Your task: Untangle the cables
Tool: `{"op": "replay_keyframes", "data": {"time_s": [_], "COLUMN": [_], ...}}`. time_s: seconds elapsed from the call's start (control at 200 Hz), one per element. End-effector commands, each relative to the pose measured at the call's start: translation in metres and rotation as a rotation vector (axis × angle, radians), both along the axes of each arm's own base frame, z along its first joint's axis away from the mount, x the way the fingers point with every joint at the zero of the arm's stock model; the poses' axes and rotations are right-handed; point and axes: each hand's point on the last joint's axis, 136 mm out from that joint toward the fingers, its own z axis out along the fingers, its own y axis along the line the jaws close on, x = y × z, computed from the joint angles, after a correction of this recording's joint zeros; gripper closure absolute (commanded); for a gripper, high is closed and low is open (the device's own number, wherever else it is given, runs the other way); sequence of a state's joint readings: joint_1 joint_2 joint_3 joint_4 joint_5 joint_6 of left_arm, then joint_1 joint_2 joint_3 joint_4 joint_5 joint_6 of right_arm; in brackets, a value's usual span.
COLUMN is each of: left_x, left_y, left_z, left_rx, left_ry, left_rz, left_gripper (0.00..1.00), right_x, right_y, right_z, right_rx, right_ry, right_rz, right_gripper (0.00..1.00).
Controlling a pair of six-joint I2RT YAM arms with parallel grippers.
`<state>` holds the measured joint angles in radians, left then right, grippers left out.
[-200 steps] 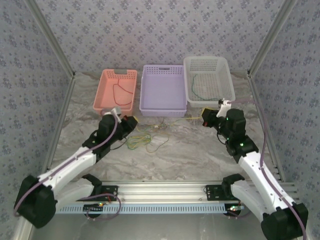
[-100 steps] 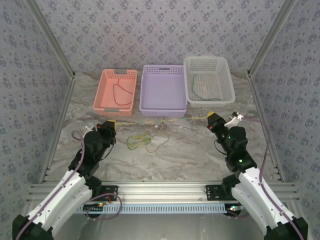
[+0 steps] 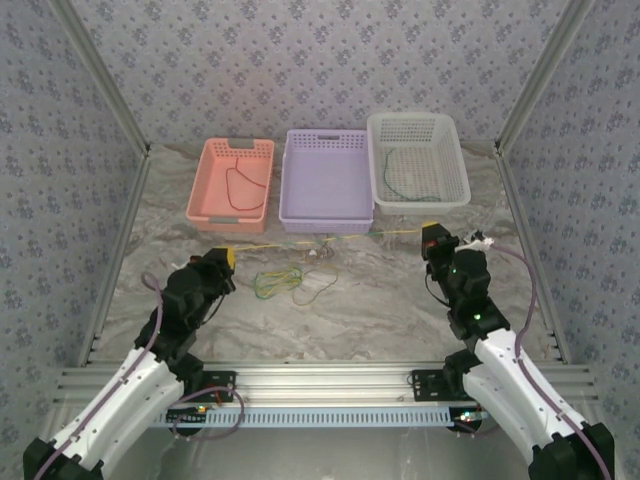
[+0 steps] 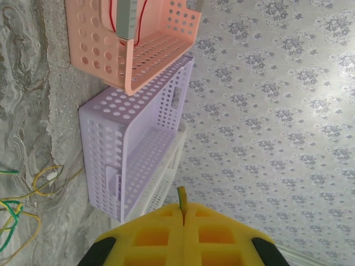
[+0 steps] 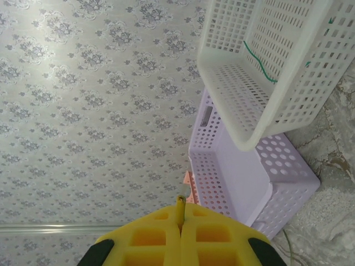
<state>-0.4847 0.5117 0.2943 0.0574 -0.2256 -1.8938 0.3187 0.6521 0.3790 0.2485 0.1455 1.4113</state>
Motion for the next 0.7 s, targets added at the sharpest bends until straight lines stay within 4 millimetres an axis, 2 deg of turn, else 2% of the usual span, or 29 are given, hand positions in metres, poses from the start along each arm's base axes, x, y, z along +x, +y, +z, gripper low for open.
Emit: {"op": "replay_keyframes", "data": {"time_s": [0.0,0.065,0.13,0.18,0.305,0.42,0.5,0.58,0.695], "left_x": [0.019,0.036,0.057,0.077,0.139,0.200,0.241,0.277,0.324], "left_y": [0.048,0.037,0.027,0.017,-0.010,-0.051,-0.079,-0.102,-0.135], "left_z": [0.008,0.024,0.048,0.065,0.100,0.125,0.132,0.129,0.106], "left_rx": [0.146,0.186,0.237,0.258,0.326,0.360,0.377,0.402,0.390], "left_ry": [-0.023,-0.053,-0.106,-0.154,-0.243,-0.325,-0.367,-0.384,-0.385], "left_rz": [0.248,0.192,0.138,0.093,-0.033,-0.196,-0.301,-0.390,-0.511], "left_gripper": [1.00,1.00,1.00,1.00,1.00,1.00,1.00,1.00,1.00], "right_x": [0.008,0.012,0.013,0.012,0.007,0.010,0.016,0.027,0.054], "right_y": [-0.039,-0.015,0.007,0.016,0.033,0.056,0.078,0.096,0.117], "right_z": [0.053,0.060,0.056,0.051,0.035,0.029,0.032,0.036,0.036], "right_rx": [-0.132,-0.248,-0.319,-0.349,-0.371,-0.363,-0.397,-0.458,-0.587], "right_ry": [-0.106,-0.108,-0.100,-0.091,-0.067,-0.038,-0.045,-0.035,-0.038], "right_rz": [-0.188,-0.066,0.039,0.073,0.092,0.095,0.105,0.119,0.152], "right_gripper": [1.00,1.00,1.00,1.00,1.00,1.00,1.00,1.00,1.00]}}
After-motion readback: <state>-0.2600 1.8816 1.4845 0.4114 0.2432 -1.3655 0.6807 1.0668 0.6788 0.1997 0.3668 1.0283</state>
